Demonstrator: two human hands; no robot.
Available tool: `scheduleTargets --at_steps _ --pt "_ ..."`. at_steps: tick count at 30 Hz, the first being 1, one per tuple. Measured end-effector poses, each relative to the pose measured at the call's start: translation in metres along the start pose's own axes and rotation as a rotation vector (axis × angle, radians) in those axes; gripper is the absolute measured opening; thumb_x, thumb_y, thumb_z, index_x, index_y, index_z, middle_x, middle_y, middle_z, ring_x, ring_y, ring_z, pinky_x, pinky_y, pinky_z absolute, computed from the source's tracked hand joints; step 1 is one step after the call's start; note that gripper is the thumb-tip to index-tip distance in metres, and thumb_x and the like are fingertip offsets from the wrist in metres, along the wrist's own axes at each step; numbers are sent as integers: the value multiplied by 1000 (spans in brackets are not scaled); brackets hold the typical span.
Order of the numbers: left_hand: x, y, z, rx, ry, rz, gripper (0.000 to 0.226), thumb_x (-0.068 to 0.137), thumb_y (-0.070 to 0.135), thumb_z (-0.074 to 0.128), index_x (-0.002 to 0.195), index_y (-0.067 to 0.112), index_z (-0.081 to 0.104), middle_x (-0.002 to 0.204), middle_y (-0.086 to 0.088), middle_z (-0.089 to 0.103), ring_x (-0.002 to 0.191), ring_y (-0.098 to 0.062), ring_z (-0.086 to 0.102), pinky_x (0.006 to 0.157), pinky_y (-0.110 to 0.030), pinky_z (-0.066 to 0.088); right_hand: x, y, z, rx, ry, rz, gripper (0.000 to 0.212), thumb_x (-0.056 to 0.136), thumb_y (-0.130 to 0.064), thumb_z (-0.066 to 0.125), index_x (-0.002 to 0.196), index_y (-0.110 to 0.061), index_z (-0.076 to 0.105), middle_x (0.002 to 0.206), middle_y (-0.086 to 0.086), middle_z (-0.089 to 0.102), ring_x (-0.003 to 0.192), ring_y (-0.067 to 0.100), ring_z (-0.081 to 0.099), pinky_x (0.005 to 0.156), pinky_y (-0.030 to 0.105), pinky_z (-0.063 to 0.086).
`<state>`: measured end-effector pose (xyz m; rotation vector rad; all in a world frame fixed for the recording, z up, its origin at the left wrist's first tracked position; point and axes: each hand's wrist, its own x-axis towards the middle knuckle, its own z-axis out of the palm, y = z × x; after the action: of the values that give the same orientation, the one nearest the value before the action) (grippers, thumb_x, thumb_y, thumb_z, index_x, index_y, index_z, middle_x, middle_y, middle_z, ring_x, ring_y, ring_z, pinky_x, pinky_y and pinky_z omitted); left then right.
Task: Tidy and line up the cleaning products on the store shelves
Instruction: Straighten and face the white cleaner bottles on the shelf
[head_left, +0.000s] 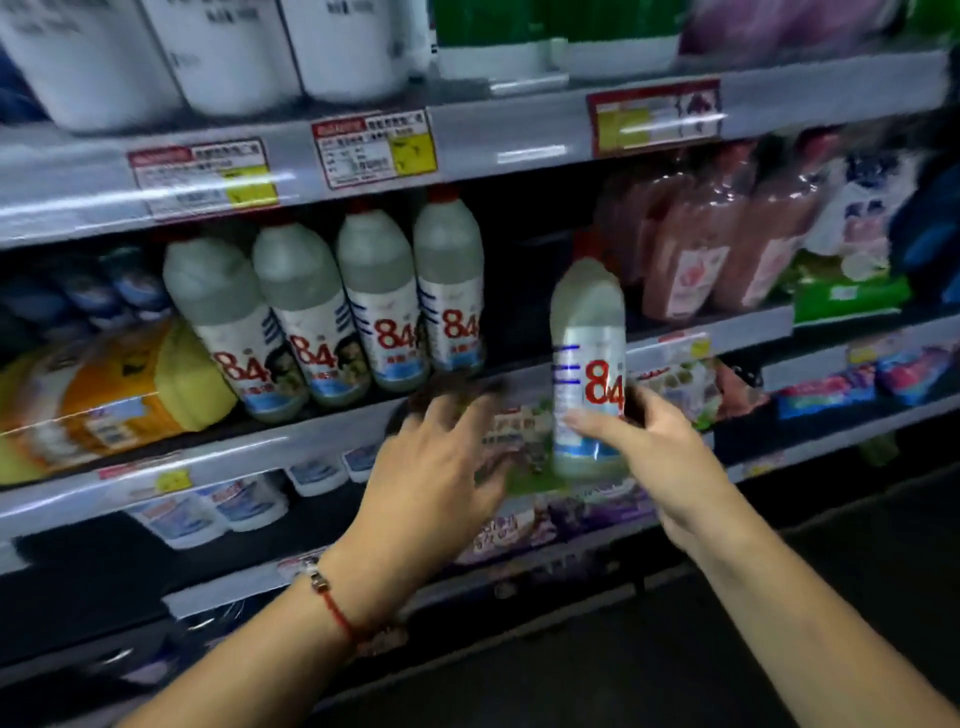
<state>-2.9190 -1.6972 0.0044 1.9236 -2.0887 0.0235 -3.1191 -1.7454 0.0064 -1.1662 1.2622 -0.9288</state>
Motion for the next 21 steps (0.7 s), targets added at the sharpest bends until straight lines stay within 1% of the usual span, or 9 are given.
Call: scheduleTargets --at_steps 2,4,6,8,11,13,17,20,21 --pt "9 5 3 42 -40 -98 51 90 54 56 131 22 53 131 -15 57 106 -44 60 81 -48 52 34 -17 -1 -4 -32 -47 37 76 -31 84 109 -25 70 100 -10 78 93 7 72 76 23 52" --pt "14 8 10 73 2 -127 53 91 54 52 133 22 54 153 -16 42 133 -45 45 103 -51 44 65 -29 5 39 -48 -85 35 74 -24 86 106 -19 73 97 -4 78 94 16 73 84 29 56" --pt "18 10 16 97 54 -146 62 87 52 54 142 24 49 161 -15 31 144 -44 33 113 -52 34 93 -40 12 81 -51 -134 34 74 -17 87 104 -19 73 93 -6 76 86 11 72 84 29 56" --pt "21 14 22 113 71 -185 69 87 50 58 149 26 42 162 -14 28 145 -42 30 116 -52 29 115 -45 22 81 -97 -211 41 75 -10 84 113 -17 69 97 -5 74 83 7 70 82 29 55" --pt "24 21 24 126 66 -246 73 90 49 59 155 29 32 165 -11 21 149 -39 22 119 -50 23 133 -42 36 -71 -134 -257 53 74 -16 87 122 -15 65 114 3 73 98 17 70 91 37 56" --pt "25 24 24 123 64 -281 75 91 49 59 156 30 28 166 -9 18 150 -37 17 120 -48 20 135 -34 41 -135 -144 -300 52 74 -18 87 121 -15 65 115 4 73 102 19 70 93 40 57" --pt "22 29 29 121 63 -335 75 89 48 61 155 27 32 163 -10 26 148 -38 24 119 -49 23 135 -20 42 -154 -141 -402 50 76 -25 84 120 -17 62 114 1 72 102 15 69 90 40 58" --pt "19 32 35 112 25 -361 72 91 48 59 154 28 32 163 -8 27 149 -35 21 120 -47 21 130 -11 43 -164 -122 -442 54 79 -24 83 127 -19 58 119 -2 70 105 13 68 86 28 56" --pt "17 32 36 112 22 -364 72 91 48 59 154 28 32 162 -7 28 149 -34 22 120 -47 22 129 -11 45 -182 -105 -456 56 80 -25 82 129 -19 57 121 -1 69 106 13 67 87 29 56"
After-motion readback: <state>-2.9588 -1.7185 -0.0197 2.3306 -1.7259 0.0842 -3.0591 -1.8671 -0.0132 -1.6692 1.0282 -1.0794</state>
